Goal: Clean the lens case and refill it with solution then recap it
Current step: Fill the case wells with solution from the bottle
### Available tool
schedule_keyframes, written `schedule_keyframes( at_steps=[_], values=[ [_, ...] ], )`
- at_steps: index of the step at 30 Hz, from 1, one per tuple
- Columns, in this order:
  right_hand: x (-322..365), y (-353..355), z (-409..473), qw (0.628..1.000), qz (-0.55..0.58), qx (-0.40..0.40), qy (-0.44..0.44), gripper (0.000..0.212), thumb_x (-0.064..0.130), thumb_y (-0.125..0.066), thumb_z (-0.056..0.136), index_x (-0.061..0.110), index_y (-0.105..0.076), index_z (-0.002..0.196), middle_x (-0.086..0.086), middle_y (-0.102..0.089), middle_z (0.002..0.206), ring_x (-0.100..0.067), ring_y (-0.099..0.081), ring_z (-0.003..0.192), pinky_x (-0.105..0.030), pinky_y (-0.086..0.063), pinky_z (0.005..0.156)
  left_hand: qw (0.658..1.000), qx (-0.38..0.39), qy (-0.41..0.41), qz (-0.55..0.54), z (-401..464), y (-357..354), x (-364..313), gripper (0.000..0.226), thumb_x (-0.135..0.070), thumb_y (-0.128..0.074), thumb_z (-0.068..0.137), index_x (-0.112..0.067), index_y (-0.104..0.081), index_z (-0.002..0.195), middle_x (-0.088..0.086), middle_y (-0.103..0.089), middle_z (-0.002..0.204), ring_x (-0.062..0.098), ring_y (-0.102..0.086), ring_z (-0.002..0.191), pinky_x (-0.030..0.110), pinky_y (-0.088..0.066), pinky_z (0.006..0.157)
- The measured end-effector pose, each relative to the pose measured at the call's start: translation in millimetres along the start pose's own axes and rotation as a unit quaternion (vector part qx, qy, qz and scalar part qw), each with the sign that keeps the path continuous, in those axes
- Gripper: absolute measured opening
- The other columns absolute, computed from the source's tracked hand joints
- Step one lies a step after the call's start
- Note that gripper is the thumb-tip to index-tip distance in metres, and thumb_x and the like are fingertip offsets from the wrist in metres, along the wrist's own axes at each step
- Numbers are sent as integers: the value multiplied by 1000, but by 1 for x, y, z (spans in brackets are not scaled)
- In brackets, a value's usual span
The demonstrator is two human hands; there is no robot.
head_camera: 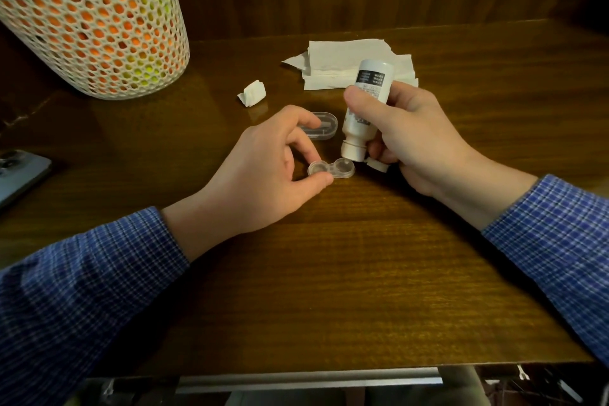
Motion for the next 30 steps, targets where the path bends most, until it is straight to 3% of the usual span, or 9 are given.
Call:
schedule_keyframes(
  at_steps=[19,30],
  values=[
    [2,0,0,1000,-6,7,-10,17,41,-70,95,25,-70,101,3,-72,85,-4,-59,53,-16,-45,45,1000,5,0,-14,0,0,0,62,-28,-84,83,-15,-54,136,-13,-71,90,10,-62,55,12,-47,50],
    [3,0,-1,1000,-2,11,-12,13,40,-71,95,27,-71,96,10,-71,72,-2,-57,49,-15,-44,43,1000,4,4,-16,0,0,1,62,-28,-84,83,-16,-54,135,-13,-71,91,11,-62,55,13,-47,50]
  ],
)
Point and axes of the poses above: each hand's wrist, its own z-axis towards the middle knuckle, its own y-axis out of the back of the hand, x = y × z, the point moved 2 cm from there along z, towards the middle knuckle
